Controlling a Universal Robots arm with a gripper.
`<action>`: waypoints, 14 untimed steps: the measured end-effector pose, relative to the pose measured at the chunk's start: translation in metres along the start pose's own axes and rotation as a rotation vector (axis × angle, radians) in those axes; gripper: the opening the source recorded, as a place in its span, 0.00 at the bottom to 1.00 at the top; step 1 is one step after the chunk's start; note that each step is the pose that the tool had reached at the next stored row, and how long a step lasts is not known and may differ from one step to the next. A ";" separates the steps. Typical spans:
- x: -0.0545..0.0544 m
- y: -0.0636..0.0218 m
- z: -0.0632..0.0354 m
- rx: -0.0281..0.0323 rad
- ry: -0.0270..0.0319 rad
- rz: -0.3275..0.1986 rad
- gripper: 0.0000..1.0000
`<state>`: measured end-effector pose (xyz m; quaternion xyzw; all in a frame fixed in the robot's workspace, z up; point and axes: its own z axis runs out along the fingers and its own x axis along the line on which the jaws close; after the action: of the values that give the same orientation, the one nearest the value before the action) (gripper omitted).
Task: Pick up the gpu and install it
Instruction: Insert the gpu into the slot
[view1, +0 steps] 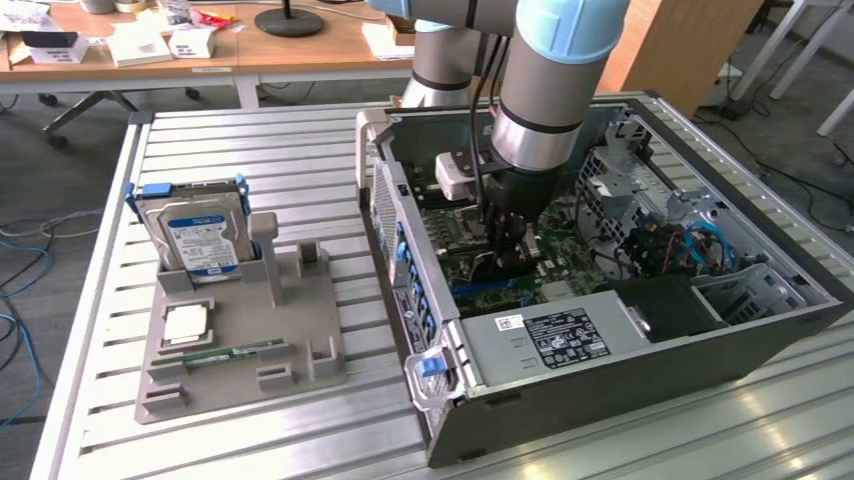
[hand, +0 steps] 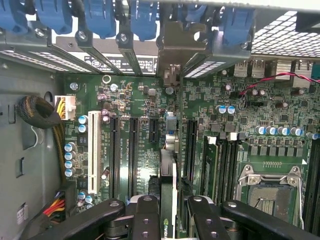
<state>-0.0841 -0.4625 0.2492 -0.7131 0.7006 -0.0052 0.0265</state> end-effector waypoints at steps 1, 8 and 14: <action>0.000 0.0000 0.0000 0.0000 -0.0001 0.000 0.26; 0.001 0.0000 0.0000 0.0000 -0.0002 0.000 0.26; 0.001 0.0003 0.0004 0.0003 0.0001 0.000 0.26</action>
<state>-0.0843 -0.4634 0.2488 -0.7131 0.7005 -0.0053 0.0265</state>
